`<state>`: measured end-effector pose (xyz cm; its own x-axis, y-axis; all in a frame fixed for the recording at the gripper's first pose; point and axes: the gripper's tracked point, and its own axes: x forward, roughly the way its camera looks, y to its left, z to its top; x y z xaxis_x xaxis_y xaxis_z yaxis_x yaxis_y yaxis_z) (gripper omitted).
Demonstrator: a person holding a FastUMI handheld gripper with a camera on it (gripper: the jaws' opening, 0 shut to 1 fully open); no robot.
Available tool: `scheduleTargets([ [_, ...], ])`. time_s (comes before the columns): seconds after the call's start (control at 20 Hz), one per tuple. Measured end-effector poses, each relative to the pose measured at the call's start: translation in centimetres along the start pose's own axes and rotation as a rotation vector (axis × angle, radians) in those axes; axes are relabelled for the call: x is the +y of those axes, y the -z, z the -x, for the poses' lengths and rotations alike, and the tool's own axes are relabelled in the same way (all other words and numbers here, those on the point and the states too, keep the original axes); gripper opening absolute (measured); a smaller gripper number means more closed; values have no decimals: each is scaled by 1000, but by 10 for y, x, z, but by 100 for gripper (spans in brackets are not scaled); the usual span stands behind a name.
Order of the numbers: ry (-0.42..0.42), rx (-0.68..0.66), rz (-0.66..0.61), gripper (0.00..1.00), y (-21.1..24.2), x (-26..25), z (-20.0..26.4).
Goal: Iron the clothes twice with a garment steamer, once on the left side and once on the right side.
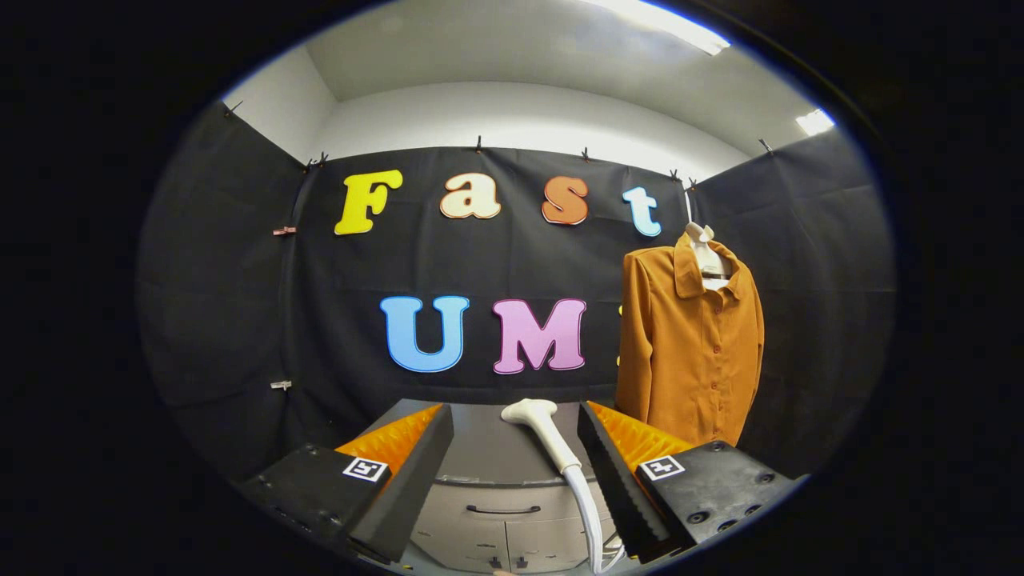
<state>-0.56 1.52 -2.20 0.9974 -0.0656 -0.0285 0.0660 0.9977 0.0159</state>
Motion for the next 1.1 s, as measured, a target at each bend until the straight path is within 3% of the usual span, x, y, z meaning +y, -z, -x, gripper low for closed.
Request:
scheduleTargets([
  [0.45,26,49,6,98,17,-23,-41],
  [0.75,-41,151,4,99,55,-38,-122],
  [1.1,-83,370,-21,99,128,-48,-197],
])
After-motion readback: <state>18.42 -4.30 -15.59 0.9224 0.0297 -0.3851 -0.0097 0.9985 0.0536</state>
